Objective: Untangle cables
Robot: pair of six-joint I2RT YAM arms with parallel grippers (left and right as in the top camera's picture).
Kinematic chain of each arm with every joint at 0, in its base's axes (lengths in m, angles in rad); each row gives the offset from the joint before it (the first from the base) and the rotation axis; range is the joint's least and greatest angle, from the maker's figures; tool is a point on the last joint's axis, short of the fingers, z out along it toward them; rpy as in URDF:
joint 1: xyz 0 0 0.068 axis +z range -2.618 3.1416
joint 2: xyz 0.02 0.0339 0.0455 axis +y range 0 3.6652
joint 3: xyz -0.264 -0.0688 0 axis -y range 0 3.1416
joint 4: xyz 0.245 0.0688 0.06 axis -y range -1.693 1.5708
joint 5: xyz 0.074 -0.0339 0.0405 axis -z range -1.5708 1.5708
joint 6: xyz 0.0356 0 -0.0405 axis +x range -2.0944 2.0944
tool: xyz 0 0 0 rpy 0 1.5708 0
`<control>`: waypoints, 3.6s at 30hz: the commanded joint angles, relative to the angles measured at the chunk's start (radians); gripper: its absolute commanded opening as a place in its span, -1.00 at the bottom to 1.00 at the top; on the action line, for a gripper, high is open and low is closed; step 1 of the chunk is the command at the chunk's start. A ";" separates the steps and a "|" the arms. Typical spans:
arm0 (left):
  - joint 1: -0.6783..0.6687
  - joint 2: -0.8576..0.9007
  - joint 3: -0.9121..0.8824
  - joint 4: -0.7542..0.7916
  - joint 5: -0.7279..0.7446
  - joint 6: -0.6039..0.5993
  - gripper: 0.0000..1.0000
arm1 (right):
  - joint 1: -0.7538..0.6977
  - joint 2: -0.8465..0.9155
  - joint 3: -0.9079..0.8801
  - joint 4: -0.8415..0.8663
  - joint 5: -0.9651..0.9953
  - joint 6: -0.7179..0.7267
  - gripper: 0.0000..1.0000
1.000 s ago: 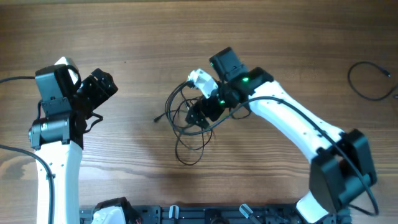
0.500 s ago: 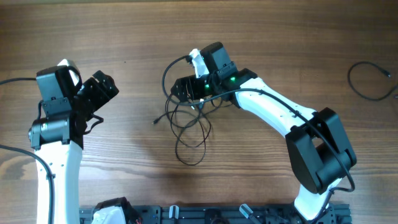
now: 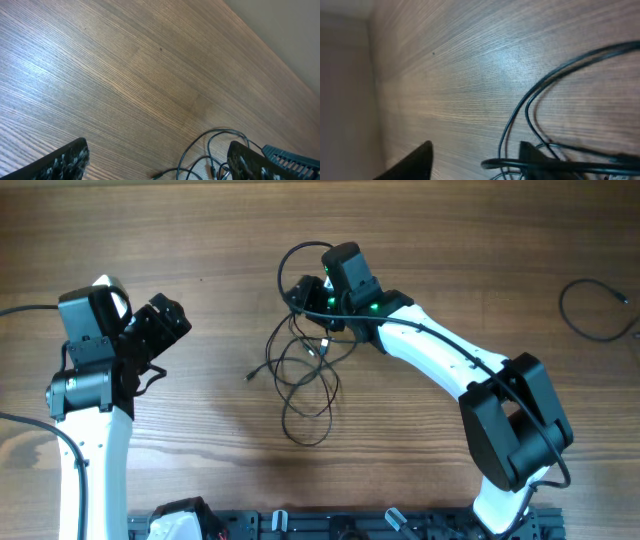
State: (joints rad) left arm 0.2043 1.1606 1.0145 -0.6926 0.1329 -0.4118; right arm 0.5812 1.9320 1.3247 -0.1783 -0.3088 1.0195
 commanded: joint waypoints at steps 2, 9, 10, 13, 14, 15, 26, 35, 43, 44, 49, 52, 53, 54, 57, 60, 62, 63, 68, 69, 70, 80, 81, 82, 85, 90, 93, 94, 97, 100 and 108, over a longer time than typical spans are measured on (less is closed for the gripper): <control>0.005 0.005 0.000 0.000 0.016 0.015 0.81 | 0.004 0.026 0.008 -0.030 0.082 0.354 0.31; 0.005 0.005 0.000 -0.001 0.016 0.015 0.81 | 0.005 0.026 0.003 -0.230 0.234 0.468 -0.18; 0.005 0.005 0.000 -0.001 0.016 0.015 0.81 | 0.005 0.026 0.003 -0.231 0.233 0.452 -0.53; 0.005 0.005 0.000 -0.001 0.016 0.015 0.81 | 0.003 0.026 0.003 -0.189 0.130 0.280 -0.91; 0.005 0.005 0.000 -0.001 0.016 0.015 0.81 | 0.000 0.026 0.004 -0.111 -0.019 0.168 -0.91; 0.005 0.005 0.000 -0.001 0.016 0.015 0.81 | -0.003 0.026 0.004 0.013 -0.182 0.053 -0.92; 0.005 0.005 0.000 -0.019 0.016 0.015 0.81 | -0.167 -0.274 0.019 0.663 -0.767 -0.050 -0.91; 0.004 0.005 0.000 -0.061 0.267 0.128 0.64 | -0.426 -0.690 0.019 0.664 -0.758 -0.017 -0.92; -0.229 0.005 0.000 -0.167 0.586 0.724 0.53 | -0.470 -0.712 0.019 0.652 -0.761 0.027 -0.91; -0.286 0.005 0.000 -0.151 0.559 0.723 0.50 | -0.470 -0.712 0.019 0.652 -0.773 0.028 -0.92; -0.462 0.089 -0.001 -0.118 0.465 0.766 0.42 | -0.470 -0.712 0.019 0.647 -0.785 0.029 -0.91; -0.584 0.222 -0.001 -0.104 0.464 0.810 0.48 | -0.471 -0.712 0.019 0.637 -0.785 0.026 -0.91; -0.616 0.263 -0.001 -0.101 0.464 0.834 0.49 | -0.471 -0.712 0.019 0.637 -0.785 0.026 -0.91; -0.658 0.313 -0.001 -0.091 0.465 0.849 0.47 | -0.471 -0.712 0.019 0.637 -0.785 0.025 -0.91; -0.762 0.428 -0.001 -0.051 0.464 0.854 0.47 | -0.482 -0.712 0.019 0.619 -0.785 0.001 -0.91; -0.834 0.484 -0.001 -0.016 0.464 0.853 0.46 | -0.509 -0.712 0.019 0.563 -0.790 -0.030 -0.92; -0.871 0.496 -0.001 0.000 0.464 0.853 0.46 | -0.526 -0.712 0.019 0.551 -0.792 -0.048 -0.91; -0.882 0.497 -0.001 0.007 0.464 0.853 0.47 | -0.533 -0.712 0.019 0.551 -0.792 -0.050 -0.91; -0.910 0.498 -0.001 0.053 0.464 0.841 0.41 | -0.543 -0.712 0.019 0.551 -0.793 -0.050 -0.91; -0.910 0.499 -0.001 0.066 0.464 0.841 0.30 | -0.543 -0.712 0.019 0.551 -0.793 -0.051 -0.91; -0.910 0.499 -0.001 0.082 0.464 0.824 0.28 | -0.543 -0.712 0.019 0.551 -0.793 -0.050 -0.91; -0.880 0.498 -0.001 0.230 0.100 0.647 -0.92 | -0.544 -0.712 0.019 0.506 -0.792 -0.088 -0.91; -0.861 0.498 -0.001 0.235 0.052 0.612 -0.92 | -0.544 -0.712 0.019 0.483 -0.792 -0.105 -0.91; -0.837 0.498 -0.001 0.240 0.008 0.577 -0.92 | -0.544 -0.712 0.019 0.450 -0.788 -0.127 -0.91; -0.709 0.498 -0.001 0.236 -0.097 0.457 -0.92 | -0.576 -0.712 0.019 0.333 -0.753 -0.199 -0.91; -0.448 0.498 -0.001 0.163 -0.099 0.422 -0.92 | -0.773 -0.712 0.019 0.070 -0.667 -0.314 -0.91; -0.337 0.498 -0.001 0.130 -0.097 0.422 -0.92 | -0.893 -0.712 0.017 -0.061 -0.628 -0.366 -0.91; -0.311 0.498 -0.001 0.127 -0.097 0.422 -0.92 | -0.924 -0.712 0.016 -0.110 -0.601 -0.378 -0.91; -0.266 0.498 -0.001 0.127 -0.097 0.422 -0.92 | -0.967 -0.712 0.015 -0.176 -0.542 -0.417 -0.91; -0.227 0.498 -0.001 0.113 -0.097 0.422 -0.92 | -1.019 -0.712 0.015 -0.235 -0.431 -0.417 -0.91; -0.166 0.496 0.000 0.131 0.560 0.446 0.73 | -1.091 -0.712 0.015 -0.332 -0.326 -0.444 -0.91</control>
State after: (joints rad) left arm 0.0391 1.6531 1.0149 -0.5777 0.5110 0.0208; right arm -0.5076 1.2320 1.3285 -0.5137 -0.6716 0.5995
